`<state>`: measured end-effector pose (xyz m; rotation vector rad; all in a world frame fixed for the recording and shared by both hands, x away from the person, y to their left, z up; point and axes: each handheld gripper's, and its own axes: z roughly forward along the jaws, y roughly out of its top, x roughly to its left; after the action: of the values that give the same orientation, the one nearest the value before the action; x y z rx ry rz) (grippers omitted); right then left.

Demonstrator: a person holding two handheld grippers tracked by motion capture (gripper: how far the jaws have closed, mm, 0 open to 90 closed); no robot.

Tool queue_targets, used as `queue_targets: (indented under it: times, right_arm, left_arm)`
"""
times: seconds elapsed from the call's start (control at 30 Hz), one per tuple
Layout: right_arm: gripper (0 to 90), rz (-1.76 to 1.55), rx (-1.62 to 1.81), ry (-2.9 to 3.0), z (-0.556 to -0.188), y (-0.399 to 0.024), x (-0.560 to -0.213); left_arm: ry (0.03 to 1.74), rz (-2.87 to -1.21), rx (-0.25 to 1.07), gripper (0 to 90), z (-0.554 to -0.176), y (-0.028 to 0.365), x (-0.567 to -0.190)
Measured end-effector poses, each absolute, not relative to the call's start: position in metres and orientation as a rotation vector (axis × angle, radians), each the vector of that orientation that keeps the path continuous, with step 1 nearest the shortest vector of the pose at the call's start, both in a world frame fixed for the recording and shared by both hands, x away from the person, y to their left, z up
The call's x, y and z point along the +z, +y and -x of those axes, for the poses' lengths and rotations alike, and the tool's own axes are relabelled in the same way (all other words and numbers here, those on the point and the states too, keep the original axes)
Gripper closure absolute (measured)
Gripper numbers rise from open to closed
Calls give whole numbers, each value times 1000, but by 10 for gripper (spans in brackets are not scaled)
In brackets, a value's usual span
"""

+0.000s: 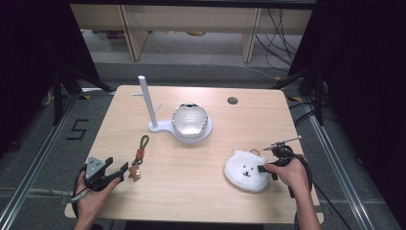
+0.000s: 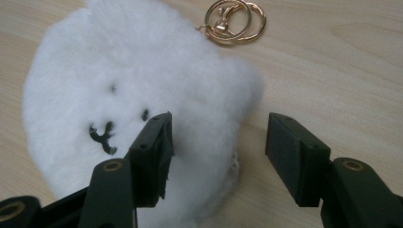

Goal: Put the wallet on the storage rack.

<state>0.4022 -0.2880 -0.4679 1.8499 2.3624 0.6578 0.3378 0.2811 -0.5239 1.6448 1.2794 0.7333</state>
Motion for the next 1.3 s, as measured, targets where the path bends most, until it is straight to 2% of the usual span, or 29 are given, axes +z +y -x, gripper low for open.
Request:
queue_targets:
  times: [0.13, 0.17, 0.23, 0.33, 0.37, 0.4, 0.43, 0.63, 0.87, 1.3]
  right_arm:
    - [450, -1811, 643, 2411, -407, -285, -470]
    - [459, -1891, 635, 2384, -406, -280, -470]
    - [531, -1800, 626, 2449, -410, -282, -472]
    - [571, -1816, 626, 2444, -409, -279, -471]
    - [629, -1797, 624, 2454, -410, -278, -472]
    - [629, -1797, 624, 2454, -410, -278, -472]
    - [687, -1776, 640, 2434, -409, -277, -472]
    - [779, -1691, 706, 2434, -403, -277, -469]
    - [812, -1620, 772, 2404, -394, -278, -463]
    - [838, -1540, 926, 2343, -376, -268, -432]
  left_arm:
    - [1277, -1653, 735, 333, -337, 281, -524]
    - [1275, -1649, 735, 333, -337, 281, -524]
    - [1275, -1645, 732, 333, -337, 281, -524]
    - [1274, -1646, 732, 333, -337, 281, -524]
    - [1275, -1650, 735, 334, -337, 281, -524]
    - [1275, -1650, 735, 334, -337, 281, -524]
    - [1273, -1647, 734, 334, -337, 280, -524]
    - [1274, -1646, 731, 334, -338, 281, -524]
    - [1274, -1645, 735, 335, -337, 281, -524]
    - [1272, -1645, 736, 336, -337, 280, -524]
